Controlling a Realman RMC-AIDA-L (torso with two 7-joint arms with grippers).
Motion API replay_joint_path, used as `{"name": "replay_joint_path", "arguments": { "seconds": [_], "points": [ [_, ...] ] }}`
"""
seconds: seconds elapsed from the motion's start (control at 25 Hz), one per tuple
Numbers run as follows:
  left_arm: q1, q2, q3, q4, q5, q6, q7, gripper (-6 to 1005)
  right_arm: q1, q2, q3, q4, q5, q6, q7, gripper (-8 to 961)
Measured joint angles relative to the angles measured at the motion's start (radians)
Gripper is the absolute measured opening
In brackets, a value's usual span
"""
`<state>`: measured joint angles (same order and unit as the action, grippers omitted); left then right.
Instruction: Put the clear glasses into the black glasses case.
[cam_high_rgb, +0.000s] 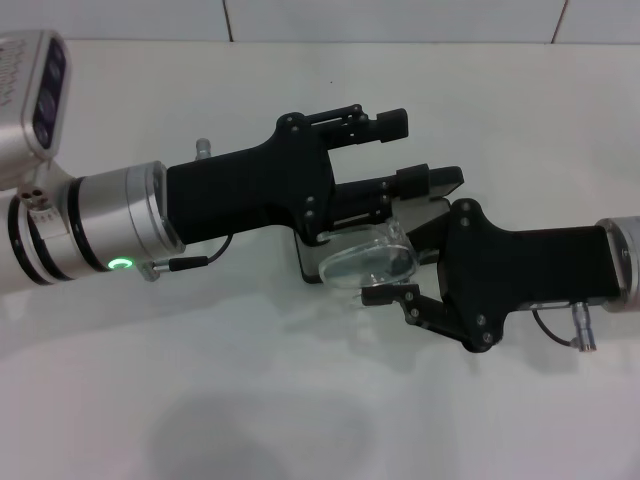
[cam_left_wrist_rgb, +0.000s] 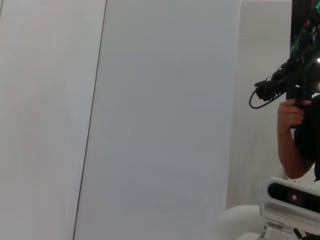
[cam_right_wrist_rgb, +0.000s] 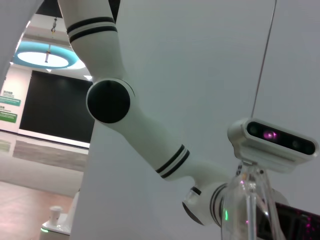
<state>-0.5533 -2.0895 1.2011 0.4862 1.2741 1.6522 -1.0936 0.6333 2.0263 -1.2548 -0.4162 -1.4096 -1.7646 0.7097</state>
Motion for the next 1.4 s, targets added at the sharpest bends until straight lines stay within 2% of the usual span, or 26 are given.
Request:
{"name": "replay_joint_path", "arguments": {
  "seconds": [0.24, 0.4, 0.56, 0.6, 0.64, 0.84, 0.96, 1.08, 1.16, 1.2, 1.4],
  "points": [
    [0.005, 0.001, -0.011, 0.000, -0.001, -0.006, 0.021, 600, -0.003, -0.004, 0.000, -0.009, -0.004, 0.020, -0.001, 119],
    [0.027, 0.001, -0.097, -0.005, -0.007, -0.010, 0.083, 600, -0.015, -0.015, 0.000, -0.051, -0.018, 0.049, 0.011, 119],
    [0.055, 0.004, -0.242, -0.008, -0.005, -0.015, 0.093, 600, -0.091, -0.012, -0.002, -0.284, -0.134, 0.165, 0.135, 119],
    [0.055, 0.004, -0.242, -0.008, -0.005, -0.015, 0.093, 600, -0.119, -0.006, -0.014, -0.371, -0.185, 0.215, 0.195, 119],
    [0.071, 0.006, -0.307, -0.008, -0.001, -0.022, 0.093, 600, -0.139, -0.003, -0.028, -0.440, -0.223, 0.257, 0.244, 119],
    [0.110, 0.009, -0.354, -0.005, -0.005, -0.025, 0.093, 600, -0.234, -0.004, -0.221, -0.777, -0.399, 0.494, 0.497, 119],
    [0.115, 0.009, -0.357, -0.005, -0.005, -0.025, 0.093, 600, -0.261, -0.003, -0.338, -0.903, -0.557, 0.637, 0.626, 120],
    [0.116, 0.007, -0.358, -0.008, 0.000, -0.026, 0.093, 600, -0.261, -0.002, -0.444, -0.948, -0.680, 0.736, 0.727, 120],
    [0.116, 0.006, -0.358, -0.008, 0.000, -0.027, 0.093, 600, -0.258, -0.001, -0.466, -0.950, -0.698, 0.756, 0.742, 120],
    [0.116, 0.006, -0.357, -0.008, 0.001, -0.027, 0.093, 600, -0.256, -0.001, -0.527, -0.948, -0.739, 0.833, 0.763, 120],
    [0.115, 0.006, -0.355, -0.010, 0.002, -0.038, 0.090, 600, -0.263, 0.000, -0.613, -0.933, -0.766, 0.979, 0.766, 120]
  ]
}}
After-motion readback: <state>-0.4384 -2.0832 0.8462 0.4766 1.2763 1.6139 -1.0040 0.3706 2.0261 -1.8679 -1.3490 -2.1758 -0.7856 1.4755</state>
